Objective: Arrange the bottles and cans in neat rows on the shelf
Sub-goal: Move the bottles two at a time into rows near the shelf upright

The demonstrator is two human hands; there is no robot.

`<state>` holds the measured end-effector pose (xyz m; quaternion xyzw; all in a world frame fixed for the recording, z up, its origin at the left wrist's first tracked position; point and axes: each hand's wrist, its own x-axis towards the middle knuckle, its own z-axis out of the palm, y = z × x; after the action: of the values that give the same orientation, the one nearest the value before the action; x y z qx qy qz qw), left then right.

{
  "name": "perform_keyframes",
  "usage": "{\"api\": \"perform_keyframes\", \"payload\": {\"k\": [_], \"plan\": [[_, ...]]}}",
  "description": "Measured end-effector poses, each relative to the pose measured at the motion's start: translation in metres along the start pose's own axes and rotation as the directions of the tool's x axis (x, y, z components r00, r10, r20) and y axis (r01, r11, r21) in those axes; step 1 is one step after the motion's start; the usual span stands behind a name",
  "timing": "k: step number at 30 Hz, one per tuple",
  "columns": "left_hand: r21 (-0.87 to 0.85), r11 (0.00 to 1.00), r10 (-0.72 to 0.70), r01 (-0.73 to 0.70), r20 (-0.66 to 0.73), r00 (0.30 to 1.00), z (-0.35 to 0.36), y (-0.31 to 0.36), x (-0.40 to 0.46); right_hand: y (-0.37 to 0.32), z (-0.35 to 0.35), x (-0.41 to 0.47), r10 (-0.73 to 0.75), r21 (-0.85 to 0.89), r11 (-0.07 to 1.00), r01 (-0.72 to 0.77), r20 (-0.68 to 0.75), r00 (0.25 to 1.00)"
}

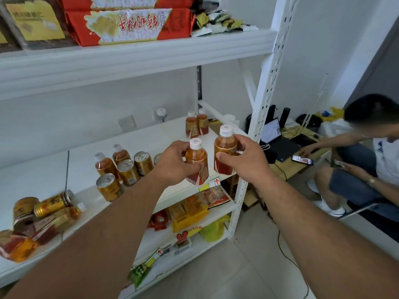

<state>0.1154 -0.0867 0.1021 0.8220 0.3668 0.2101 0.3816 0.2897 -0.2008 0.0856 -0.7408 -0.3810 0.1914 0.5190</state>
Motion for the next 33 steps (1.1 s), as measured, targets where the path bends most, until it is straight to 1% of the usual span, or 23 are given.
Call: {"api": "perform_keyframes", "payload": {"k": [3, 7, 14, 18, 21, 24, 28, 33], "plan": [[-0.008, 1.000, 0.004, -0.004, 0.002, 1.000, 0.011, 0.007, 0.018, 0.008, -0.008, 0.021, -0.002, -0.002, 1.000, 0.002, 0.013, 1.000], [-0.002, 1.000, -0.018, 0.017, -0.021, 1.000, 0.029, 0.014, 0.043, 0.019, -0.020, 0.053, -0.017, 0.008, 1.000, 0.016, 0.070, 0.997], [-0.021, 0.995, -0.102, 0.100, -0.113, 0.988, 0.060, 0.032, 0.086, 0.040, -0.039, 0.121, -0.057, 0.009, 0.998, 0.056, 0.199, 0.978], [-0.028, 0.990, -0.141, 0.138, -0.182, 0.973, 0.070, 0.037, 0.105, 0.050, -0.040, 0.151, -0.068, 0.009, 0.998, 0.068, 0.273, 0.960], [-0.007, 0.986, -0.166, 0.168, -0.206, 0.965, 0.075, 0.038, 0.120, 0.056, -0.037, 0.169, -0.065, 0.021, 0.998, 0.061, 0.307, 0.949], [0.001, 0.982, -0.186, 0.190, -0.214, 0.959, 0.076, 0.033, 0.141, 0.062, -0.028, 0.191, -0.055, 0.017, 0.998, 0.053, 0.324, 0.945], [-0.015, 0.974, -0.224, 0.226, -0.210, 0.952, 0.072, 0.014, 0.175, 0.069, -0.011, 0.223, -0.038, -0.032, 0.998, 0.050, 0.299, 0.954], [-0.009, 0.971, -0.234, 0.238, -0.208, 0.950, 0.067, -0.014, 0.212, 0.073, 0.014, 0.258, -0.019, -0.040, 0.999, 0.034, 0.329, 0.944]]}}
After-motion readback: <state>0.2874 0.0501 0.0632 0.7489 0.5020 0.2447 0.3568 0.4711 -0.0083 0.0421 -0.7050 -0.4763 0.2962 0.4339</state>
